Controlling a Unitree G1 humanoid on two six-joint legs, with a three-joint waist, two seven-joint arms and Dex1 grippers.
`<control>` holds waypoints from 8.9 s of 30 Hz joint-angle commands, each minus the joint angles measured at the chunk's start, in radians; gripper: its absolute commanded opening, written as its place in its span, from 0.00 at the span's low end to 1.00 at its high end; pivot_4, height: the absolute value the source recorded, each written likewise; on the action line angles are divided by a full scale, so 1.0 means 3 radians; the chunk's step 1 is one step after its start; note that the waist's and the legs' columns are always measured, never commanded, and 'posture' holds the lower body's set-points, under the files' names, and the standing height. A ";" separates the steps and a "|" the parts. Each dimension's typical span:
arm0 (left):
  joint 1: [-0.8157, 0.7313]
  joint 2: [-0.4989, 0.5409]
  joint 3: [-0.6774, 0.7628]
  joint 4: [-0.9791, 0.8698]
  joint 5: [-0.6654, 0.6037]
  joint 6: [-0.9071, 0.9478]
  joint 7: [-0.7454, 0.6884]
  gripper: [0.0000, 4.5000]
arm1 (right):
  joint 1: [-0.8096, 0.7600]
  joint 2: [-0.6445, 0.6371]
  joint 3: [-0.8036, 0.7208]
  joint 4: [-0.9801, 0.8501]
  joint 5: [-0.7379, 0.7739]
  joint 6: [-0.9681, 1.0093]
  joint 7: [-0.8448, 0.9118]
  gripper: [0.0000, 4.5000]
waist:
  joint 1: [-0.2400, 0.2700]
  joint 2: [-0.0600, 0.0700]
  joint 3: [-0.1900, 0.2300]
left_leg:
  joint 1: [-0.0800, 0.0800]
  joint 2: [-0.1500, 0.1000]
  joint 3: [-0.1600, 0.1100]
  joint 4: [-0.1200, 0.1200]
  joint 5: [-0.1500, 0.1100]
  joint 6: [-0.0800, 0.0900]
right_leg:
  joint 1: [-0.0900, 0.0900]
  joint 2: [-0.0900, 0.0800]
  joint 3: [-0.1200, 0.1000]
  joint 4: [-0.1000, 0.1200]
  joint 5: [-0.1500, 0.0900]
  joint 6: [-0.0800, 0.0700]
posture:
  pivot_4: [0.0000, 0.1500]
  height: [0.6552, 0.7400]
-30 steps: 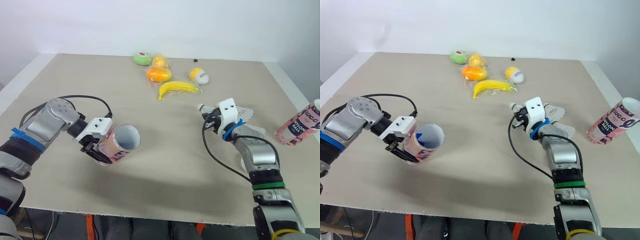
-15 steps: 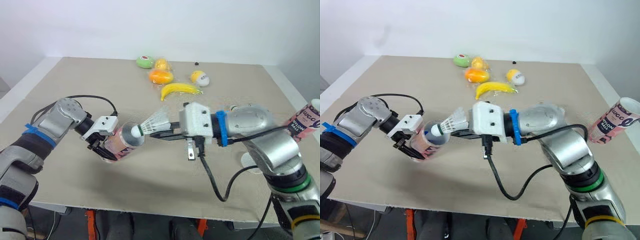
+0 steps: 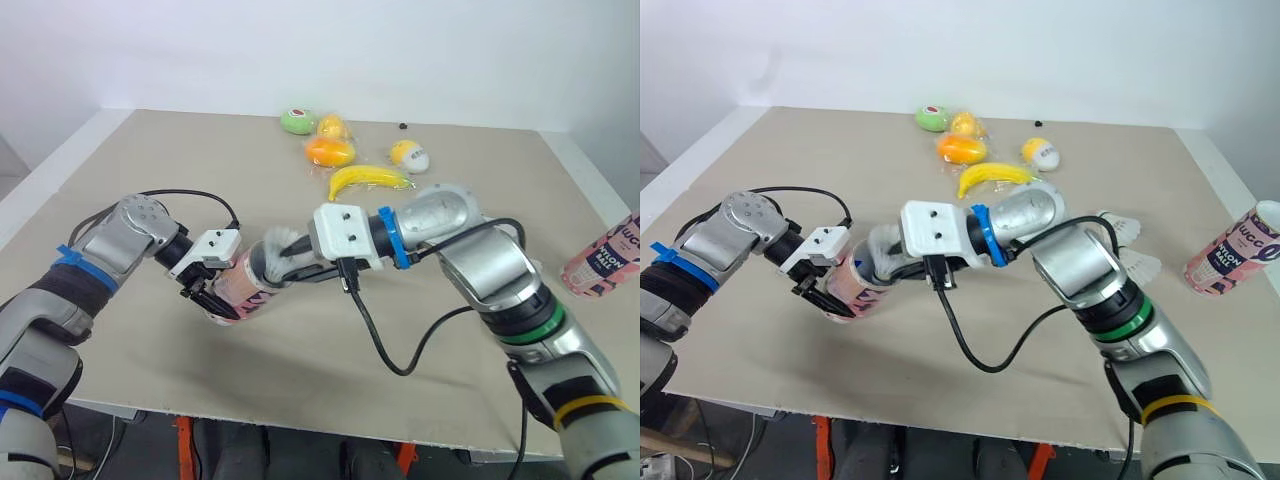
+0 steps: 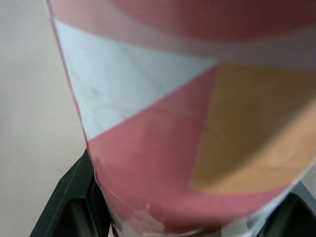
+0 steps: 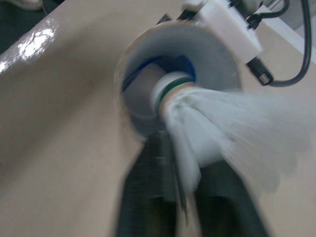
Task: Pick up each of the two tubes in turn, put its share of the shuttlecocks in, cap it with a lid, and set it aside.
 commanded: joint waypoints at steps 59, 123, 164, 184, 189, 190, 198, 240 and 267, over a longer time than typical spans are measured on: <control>-0.0183 -0.0424 -0.0011 0.0231 -0.0137 -0.0014 0.0007 0.65 | 0.2234 -0.1033 -0.2668 0.1560 0.0405 0.0196 -0.1201 0.99 | -0.0019 -0.0010 0.0005 | -0.0026 -0.0008 -0.0002 0.0000 0.0007 0.0010 | 0.0004 -0.0002 0.0002 -0.0026 -0.0004 0.0033 | 1.00 0.43; -0.0171 -0.0527 0.0027 0.0342 -0.0010 -0.0104 0.0007 0.65 | 0.0973 -0.1507 -0.1502 -0.0708 0.0524 0.0016 -0.0131 0.02 | -0.0003 -0.0011 0.0006 | -0.0034 -0.0005 -0.0001 0.0003 0.0011 0.0013 | -0.0004 -0.0003 0.0000 -0.0029 0.0017 0.0010 | 1.00 0.43; -0.0030 -0.0504 0.0154 0.0185 0.0021 -0.0016 0.0007 0.65 | 0.1404 -0.1015 -0.1547 -0.0467 0.0472 0.0468 -0.0862 0.77 | -0.0004 -0.0017 0.0003 | -0.0037 0.0000 0.0001 0.0001 0.0014 0.0012 | -0.0009 -0.0001 -0.0002 -0.0027 0.0020 0.0004 | 1.00 0.43; -0.0066 -0.0599 0.0148 0.0287 0.0069 -0.0070 0.0007 0.65 | 0.1530 -0.0733 -0.1535 0.1200 -0.0722 0.0402 -0.2407 0.77 | -0.0011 -0.0012 0.0002 | -0.0039 -0.0007 0.0010 0.0004 0.0017 0.0016 | -0.0012 -0.0004 0.0012 -0.0026 0.0025 0.0015 | 1.00 0.43; -0.0059 -0.0594 0.0159 0.0283 0.0073 -0.0058 0.0007 0.65 | 0.1240 -0.0676 -0.1470 0.1761 -0.0876 0.0177 -0.2496 0.77 | -0.0009 -0.0012 0.0002 | -0.0039 -0.0008 0.0010 0.0005 0.0019 0.0019 | -0.0011 -0.0004 0.0012 -0.0026 0.0027 0.0018 | 1.00 0.43; -0.0054 -0.0588 0.0159 0.0276 0.0070 -0.0054 0.0007 0.65 | 0.1175 -0.0648 -0.1478 0.1850 -0.0876 0.0164 -0.2508 0.77 | -0.0013 -0.0012 0.0002 | -0.0039 -0.0009 0.0011 0.0005 0.0019 0.0020 | -0.0011 -0.0004 0.0013 -0.0026 0.0027 0.0018 | 1.00 0.43; -0.0040 -0.0586 0.0173 0.0249 0.0065 -0.0029 0.0007 0.65 | 0.0730 -0.0437 -0.1427 0.2517 -0.0967 -0.0055 -0.2537 0.77 | -0.0015 -0.0011 0.0002 | -0.0039 -0.0008 0.0014 0.0003 0.0019 0.0020 | -0.0013 -0.0003 0.0015 -0.0026 0.0028 0.0019 | 1.00 0.43; -0.0059 -0.0556 0.0133 0.0210 0.0064 -0.0025 0.0007 0.65 | 0.0428 -0.0997 -0.0576 -0.0777 -0.0165 -0.0213 -0.0291 0.03 | -0.0009 -0.0003 0.0003 | -0.0043 -0.0002 0.0021 0.0006 0.0019 0.0020 | -0.0021 -0.0006 0.0013 -0.0028 0.0016 0.0015 | 1.00 0.43; -0.0104 -0.0599 0.0138 0.0294 0.0076 -0.0047 0.0007 0.65 | 0.0042 -0.0534 -0.0399 -0.0272 0.0103 -0.0078 0.0143 0.40 | 0.0001 -0.0003 0.0003 | -0.0043 -0.0002 0.0019 0.0001 0.0020 0.0019 | -0.0022 -0.0004 0.0011 -0.0026 0.0026 0.0013 | 1.00 0.43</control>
